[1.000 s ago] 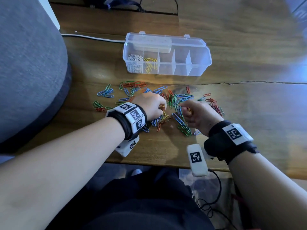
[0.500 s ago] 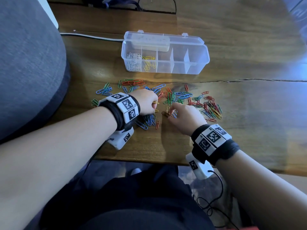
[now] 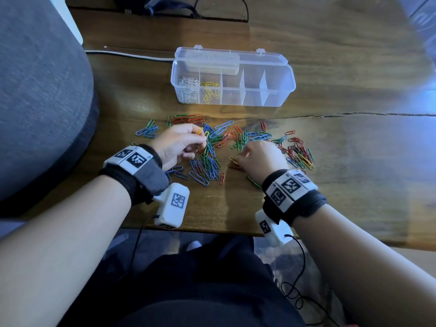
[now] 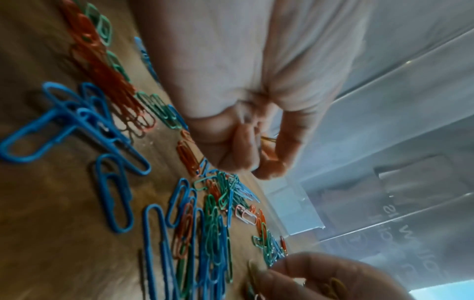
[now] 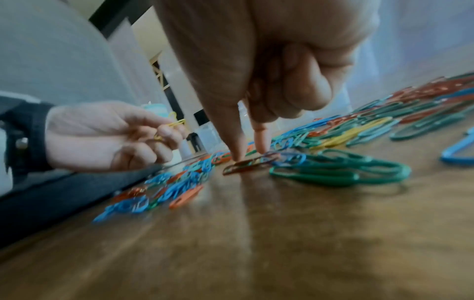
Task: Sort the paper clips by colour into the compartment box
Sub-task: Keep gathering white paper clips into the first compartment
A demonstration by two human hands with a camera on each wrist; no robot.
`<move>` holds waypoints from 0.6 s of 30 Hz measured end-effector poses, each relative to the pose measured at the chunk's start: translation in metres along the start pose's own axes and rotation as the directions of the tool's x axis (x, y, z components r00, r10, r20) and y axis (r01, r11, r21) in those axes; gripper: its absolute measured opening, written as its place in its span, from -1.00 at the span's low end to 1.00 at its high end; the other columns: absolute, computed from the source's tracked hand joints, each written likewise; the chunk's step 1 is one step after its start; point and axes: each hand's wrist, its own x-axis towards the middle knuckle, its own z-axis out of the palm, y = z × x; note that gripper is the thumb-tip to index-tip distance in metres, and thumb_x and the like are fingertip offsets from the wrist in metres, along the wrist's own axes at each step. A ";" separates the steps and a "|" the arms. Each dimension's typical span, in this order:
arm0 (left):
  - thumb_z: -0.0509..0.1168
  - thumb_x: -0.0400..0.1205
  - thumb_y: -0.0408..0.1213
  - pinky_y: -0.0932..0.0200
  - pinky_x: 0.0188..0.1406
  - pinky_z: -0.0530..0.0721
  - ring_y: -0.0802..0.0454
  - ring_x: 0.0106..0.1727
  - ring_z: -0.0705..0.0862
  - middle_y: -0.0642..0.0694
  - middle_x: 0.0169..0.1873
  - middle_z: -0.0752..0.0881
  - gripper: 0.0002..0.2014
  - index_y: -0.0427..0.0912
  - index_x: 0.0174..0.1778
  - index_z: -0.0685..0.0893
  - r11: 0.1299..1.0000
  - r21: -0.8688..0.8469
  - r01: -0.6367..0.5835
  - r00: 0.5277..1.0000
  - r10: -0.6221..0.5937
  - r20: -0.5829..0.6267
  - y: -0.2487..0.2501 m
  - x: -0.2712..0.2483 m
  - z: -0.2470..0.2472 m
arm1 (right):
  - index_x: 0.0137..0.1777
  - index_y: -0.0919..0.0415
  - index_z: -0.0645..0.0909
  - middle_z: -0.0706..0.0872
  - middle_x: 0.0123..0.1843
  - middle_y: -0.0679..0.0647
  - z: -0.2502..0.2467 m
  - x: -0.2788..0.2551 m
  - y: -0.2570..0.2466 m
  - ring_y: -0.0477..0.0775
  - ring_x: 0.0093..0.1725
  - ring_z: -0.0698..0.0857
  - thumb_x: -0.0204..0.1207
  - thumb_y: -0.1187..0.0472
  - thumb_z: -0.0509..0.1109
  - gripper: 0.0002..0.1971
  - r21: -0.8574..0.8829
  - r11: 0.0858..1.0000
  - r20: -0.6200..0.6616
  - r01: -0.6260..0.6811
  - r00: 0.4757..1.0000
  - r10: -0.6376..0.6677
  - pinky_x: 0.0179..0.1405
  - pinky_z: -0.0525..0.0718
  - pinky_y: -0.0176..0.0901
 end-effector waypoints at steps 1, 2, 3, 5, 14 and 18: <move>0.16 0.63 -0.55 0.43 -0.68 0.20 0.19 -0.53 0.29 -0.09 -0.42 0.52 -0.84 -0.22 -0.15 0.53 1.000 -0.010 0.008 1.000 -0.008 -0.003 -0.002 -0.001 0.000 | 0.02 0.17 0.65 0.71 0.04 0.15 0.003 -0.001 -0.004 0.23 0.03 0.67 0.51 0.06 0.30 -0.78 -0.050 0.998 0.009 0.023 1.000 -0.022 -0.12 0.56 -0.13; 0.13 0.64 -0.56 0.44 -0.69 0.20 0.22 -0.56 0.29 -0.07 -0.43 0.49 -0.83 -0.23 -0.06 0.55 1.000 -0.018 0.018 1.000 -0.018 -0.003 -0.005 -0.002 -0.001 | 0.06 0.20 0.63 0.70 0.07 0.18 0.005 -0.002 -0.008 0.26 0.07 0.67 0.52 0.11 0.28 -0.78 -0.087 0.995 0.017 0.044 0.999 -0.043 -0.08 0.58 -0.09; 0.09 0.66 -0.56 0.44 -0.69 0.21 0.24 -0.58 0.30 -0.06 -0.43 0.45 -0.80 -0.25 0.02 0.56 0.999 -0.031 0.028 1.000 -0.028 0.002 -0.008 -0.003 -0.001 | 0.10 0.23 0.60 0.69 0.10 0.20 0.007 -0.003 -0.012 0.28 0.08 0.67 0.54 0.18 0.25 -0.79 -0.115 0.991 0.022 0.061 0.998 -0.059 -0.09 0.56 -0.08; 0.04 0.67 -0.57 0.43 -0.66 0.21 0.24 -0.58 0.30 -0.03 -0.43 0.39 -0.76 -0.27 0.04 0.58 0.997 -0.062 0.042 0.999 -0.040 0.029 -0.010 -0.005 -0.004 | 0.12 0.27 0.55 0.68 0.11 0.22 0.011 -0.005 -0.016 0.29 0.08 0.67 0.58 0.29 0.18 -0.80 -0.149 0.986 0.044 0.072 0.997 -0.066 -0.15 0.49 -0.08; 0.04 0.72 -0.41 0.37 -0.64 0.49 0.14 -0.53 0.50 -0.10 -0.39 0.49 -0.79 -0.24 -0.18 0.53 0.925 -0.356 0.129 0.989 -0.148 -0.026 -0.001 -0.002 -0.011 | -0.26 0.27 0.60 0.58 -0.35 0.13 -0.019 0.014 -0.003 0.03 -0.46 0.50 0.51 0.35 0.28 -0.86 0.601 0.787 0.212 -0.140 0.977 0.012 -0.44 0.43 -0.20; 0.06 0.72 -0.41 0.29 -0.45 0.72 0.08 -0.37 0.65 -0.14 -0.26 0.63 -0.80 -0.27 -0.08 0.60 0.884 -0.446 0.139 0.989 -0.143 0.025 0.008 0.002 -0.014 | -0.24 0.35 0.54 0.70 -0.35 0.20 -0.039 0.017 0.001 0.05 -0.43 0.75 0.55 0.50 0.21 -0.83 0.896 0.035 0.445 -0.444 0.893 -0.066 -0.39 0.75 -0.24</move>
